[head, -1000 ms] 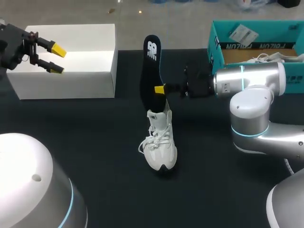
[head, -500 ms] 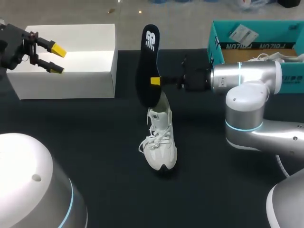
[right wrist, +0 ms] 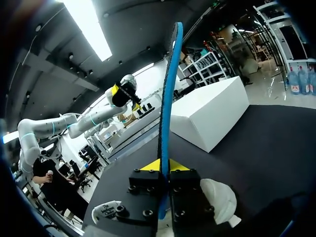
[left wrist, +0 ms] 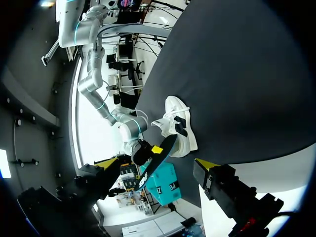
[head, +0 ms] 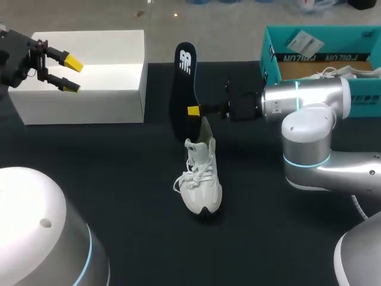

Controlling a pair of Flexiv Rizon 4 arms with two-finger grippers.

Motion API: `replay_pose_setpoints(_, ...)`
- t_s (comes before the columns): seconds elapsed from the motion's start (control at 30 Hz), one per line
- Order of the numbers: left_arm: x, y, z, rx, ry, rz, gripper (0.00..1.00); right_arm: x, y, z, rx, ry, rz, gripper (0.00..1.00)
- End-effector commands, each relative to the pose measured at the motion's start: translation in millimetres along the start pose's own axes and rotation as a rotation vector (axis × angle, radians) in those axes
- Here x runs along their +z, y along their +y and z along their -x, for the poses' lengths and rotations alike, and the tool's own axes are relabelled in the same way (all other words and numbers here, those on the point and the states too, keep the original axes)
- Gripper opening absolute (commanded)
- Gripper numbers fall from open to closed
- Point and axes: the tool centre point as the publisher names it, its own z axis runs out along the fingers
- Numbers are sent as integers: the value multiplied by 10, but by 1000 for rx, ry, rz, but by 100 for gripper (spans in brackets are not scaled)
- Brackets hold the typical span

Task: Take the shoe out of the shoebox, open the shoe tongue, remove and reinsert the insole, then place the shoe into the shoebox

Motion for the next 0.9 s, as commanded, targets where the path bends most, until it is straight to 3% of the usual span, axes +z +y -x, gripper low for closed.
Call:
replay_pose_setpoints(0.03, -5, -4, 0, 1, 3, -1, 100, -12, 114, -14, -22, -7, 19, 0)
replay_pose_setpoints(0.33, -5, -4, 0, 1, 3, -1, 100, -266, 286, 226, -79, -71, 35, 0)
replay_pose_setpoints(0.73, -5, -4, 0, 1, 3, -1, 100, -589, 122, 321, -40, -140, -22, 0)
replay_pose_setpoints(0.9, -5, -4, 0, 1, 3, -1, 100, -596, -27, 315, -18, -141, -46, 0)
